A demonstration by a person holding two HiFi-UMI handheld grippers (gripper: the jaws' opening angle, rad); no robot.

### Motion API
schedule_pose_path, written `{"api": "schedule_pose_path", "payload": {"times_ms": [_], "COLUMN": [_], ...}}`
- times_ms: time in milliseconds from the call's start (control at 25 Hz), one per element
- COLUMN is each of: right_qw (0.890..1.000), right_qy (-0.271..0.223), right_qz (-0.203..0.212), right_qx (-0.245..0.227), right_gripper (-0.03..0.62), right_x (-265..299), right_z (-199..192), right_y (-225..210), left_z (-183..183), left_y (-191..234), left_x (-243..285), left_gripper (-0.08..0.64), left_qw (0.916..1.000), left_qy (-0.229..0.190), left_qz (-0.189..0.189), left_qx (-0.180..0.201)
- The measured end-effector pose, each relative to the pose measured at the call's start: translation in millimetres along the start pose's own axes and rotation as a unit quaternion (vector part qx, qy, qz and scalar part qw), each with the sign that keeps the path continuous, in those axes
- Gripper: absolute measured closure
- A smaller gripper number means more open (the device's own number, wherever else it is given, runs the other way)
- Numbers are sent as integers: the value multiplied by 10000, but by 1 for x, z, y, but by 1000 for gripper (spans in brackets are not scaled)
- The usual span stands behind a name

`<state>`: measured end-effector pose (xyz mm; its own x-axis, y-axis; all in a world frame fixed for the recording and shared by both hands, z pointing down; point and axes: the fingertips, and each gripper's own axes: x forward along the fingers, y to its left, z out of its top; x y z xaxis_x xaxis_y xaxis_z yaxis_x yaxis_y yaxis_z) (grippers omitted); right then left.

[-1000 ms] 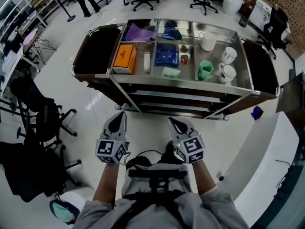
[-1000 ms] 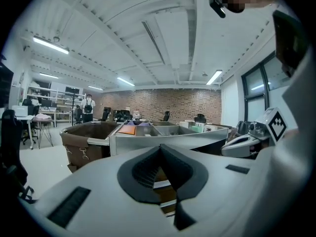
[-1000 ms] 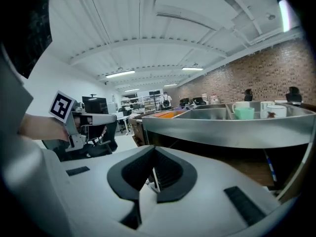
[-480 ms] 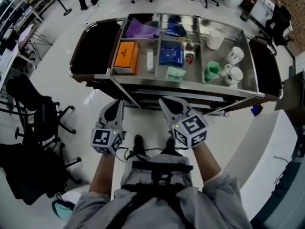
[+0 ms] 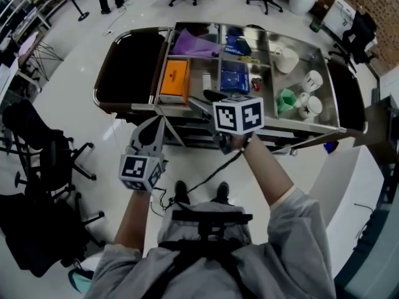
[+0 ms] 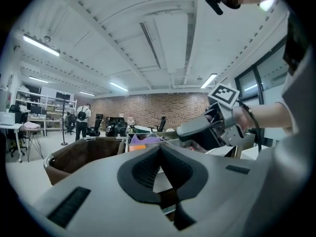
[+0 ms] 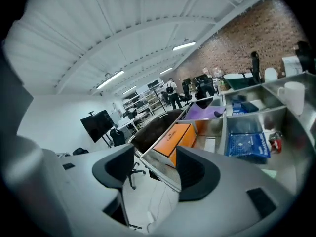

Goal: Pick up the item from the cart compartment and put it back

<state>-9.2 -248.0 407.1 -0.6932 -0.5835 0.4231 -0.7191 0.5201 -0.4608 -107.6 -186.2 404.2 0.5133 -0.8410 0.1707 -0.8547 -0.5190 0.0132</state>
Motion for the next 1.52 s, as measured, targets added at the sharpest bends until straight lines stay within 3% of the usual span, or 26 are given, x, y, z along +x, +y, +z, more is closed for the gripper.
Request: {"api": "schedule_pose_path", "payload": {"times_ms": [120, 400, 1040, 1240, 1520], "right_qw": [9986, 9926, 9750, 9695, 9719], "right_qy": [310, 753, 1281, 1309, 1148], "right_qz": [-114, -627, -1185, -1102, -1034], "right_qx": [417, 719, 1378, 1757, 1775], "right_gripper": [283, 225, 225, 225, 303], "right_x": [33, 88, 151, 165, 168], "right_z": [9, 14, 3, -4, -4], "right_y": [-12, -37, -74, -80, -81], "left_z": [5, 1, -3, -9, -16], "left_y": [9, 27, 46, 53, 60], "left_x": [4, 17, 19, 14, 11], "left_gripper": [554, 554, 554, 554, 554], "left_qw": [10000, 9999, 9995, 9995, 9993], "left_qy": [-35, -31, -49, 37, 67], "left_qz": [-22, -67, 12, 84, 148], "left_qx": [-63, -144, -321, -315, -331]}}
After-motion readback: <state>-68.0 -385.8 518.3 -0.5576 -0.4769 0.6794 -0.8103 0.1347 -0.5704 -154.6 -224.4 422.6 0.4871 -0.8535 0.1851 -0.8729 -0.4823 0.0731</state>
